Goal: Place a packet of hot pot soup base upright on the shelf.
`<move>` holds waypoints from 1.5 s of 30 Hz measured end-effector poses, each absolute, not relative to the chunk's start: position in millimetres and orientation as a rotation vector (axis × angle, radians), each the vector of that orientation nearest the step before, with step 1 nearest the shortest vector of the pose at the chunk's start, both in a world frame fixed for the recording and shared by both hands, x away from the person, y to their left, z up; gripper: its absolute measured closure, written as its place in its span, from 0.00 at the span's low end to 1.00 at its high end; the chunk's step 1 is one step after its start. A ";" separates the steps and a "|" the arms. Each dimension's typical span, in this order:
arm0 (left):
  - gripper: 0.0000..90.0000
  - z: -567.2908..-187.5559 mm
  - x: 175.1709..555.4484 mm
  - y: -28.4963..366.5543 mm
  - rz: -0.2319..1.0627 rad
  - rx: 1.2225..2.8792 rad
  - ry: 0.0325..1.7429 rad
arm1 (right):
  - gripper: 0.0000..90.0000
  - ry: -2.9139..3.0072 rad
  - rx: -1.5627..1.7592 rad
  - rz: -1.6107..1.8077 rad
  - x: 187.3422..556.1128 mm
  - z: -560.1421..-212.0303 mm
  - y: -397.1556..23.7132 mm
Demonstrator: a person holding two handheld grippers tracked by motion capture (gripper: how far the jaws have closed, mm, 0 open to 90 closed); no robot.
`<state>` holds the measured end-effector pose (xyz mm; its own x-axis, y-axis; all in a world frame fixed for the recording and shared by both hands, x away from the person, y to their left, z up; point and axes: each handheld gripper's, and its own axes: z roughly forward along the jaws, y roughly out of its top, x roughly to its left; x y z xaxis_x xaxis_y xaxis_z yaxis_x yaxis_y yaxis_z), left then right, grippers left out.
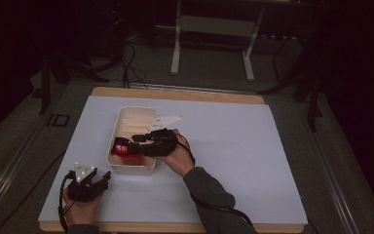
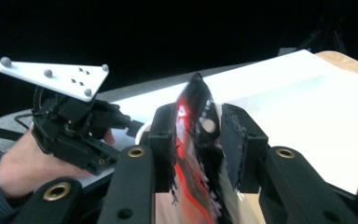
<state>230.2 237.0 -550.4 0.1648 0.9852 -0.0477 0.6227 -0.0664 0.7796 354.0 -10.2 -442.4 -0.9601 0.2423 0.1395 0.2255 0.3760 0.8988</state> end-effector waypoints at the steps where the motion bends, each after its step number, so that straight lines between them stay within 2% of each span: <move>1: 0.52 -550.4 230.2 237.0 0.684 1.769 1.533 | 0.73 2.589 0.439 1.680 353.9 -441.6 -12.3; 13: 0.52 -550.3 230.0 237.4 0.685 1.771 1.532 | 0.62 2.590 0.456 1.602 350.7 -421.7 -31.7; 25: 0.52 -550.2 229.9 237.6 0.684 1.771 1.532 | 0.55 2.595 0.484 1.519 342.6 -407.9 -49.3; 45: 0.52 -550.5 230.1 236.8 0.685 1.778 1.533 | 0.50 2.598 0.702 1.302 345.9 -442.0 -110.7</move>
<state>230.1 236.8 -550.5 0.1668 0.9851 -0.0415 0.6259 -0.0733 0.7765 345.9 -110.7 -442.0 -0.8787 0.4719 0.0716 0.3398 0.5132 0.7881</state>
